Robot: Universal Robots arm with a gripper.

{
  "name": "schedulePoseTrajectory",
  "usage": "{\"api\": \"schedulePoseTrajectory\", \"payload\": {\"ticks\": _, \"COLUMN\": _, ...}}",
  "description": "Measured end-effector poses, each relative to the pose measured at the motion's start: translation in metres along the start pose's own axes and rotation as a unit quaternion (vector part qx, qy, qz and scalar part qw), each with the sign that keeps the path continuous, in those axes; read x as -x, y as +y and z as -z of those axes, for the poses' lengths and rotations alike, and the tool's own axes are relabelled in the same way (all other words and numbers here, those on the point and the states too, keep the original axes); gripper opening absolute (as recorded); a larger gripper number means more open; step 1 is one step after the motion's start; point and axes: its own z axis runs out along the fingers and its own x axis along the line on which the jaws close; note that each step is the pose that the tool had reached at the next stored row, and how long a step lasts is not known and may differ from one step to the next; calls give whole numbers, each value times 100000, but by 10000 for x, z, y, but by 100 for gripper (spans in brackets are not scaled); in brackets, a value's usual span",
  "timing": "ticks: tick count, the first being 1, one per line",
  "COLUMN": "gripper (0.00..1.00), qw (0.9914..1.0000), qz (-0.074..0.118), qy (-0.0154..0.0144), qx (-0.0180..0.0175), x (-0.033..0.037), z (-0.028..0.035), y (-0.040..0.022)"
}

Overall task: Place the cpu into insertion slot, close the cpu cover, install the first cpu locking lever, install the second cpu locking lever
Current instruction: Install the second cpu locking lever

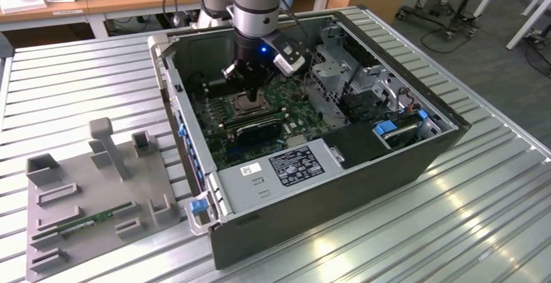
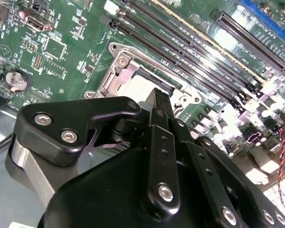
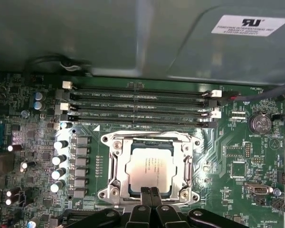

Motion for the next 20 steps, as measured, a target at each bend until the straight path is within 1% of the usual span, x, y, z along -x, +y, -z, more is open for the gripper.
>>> {"api": "schedulePoseTrajectory", "payload": {"ticks": 7, "gripper": 11, "qw": 100000, "qz": 1, "qy": -5, "qx": 8, "x": 3, "z": 14, "y": 59}}
{"api": "schedulePoseTrajectory", "payload": {"ticks": 14, "gripper": 11, "qw": 100000, "qz": 4, "qy": -2, "qx": 4, "x": 5, "z": 64, "y": 79}}
{"api": "schedulePoseTrajectory", "payload": {"ticks": 20, "gripper": 11, "qw": 100000, "qz": 0, "qy": -2, "qx": 9, "x": 5, "z": 72, "y": 80}}
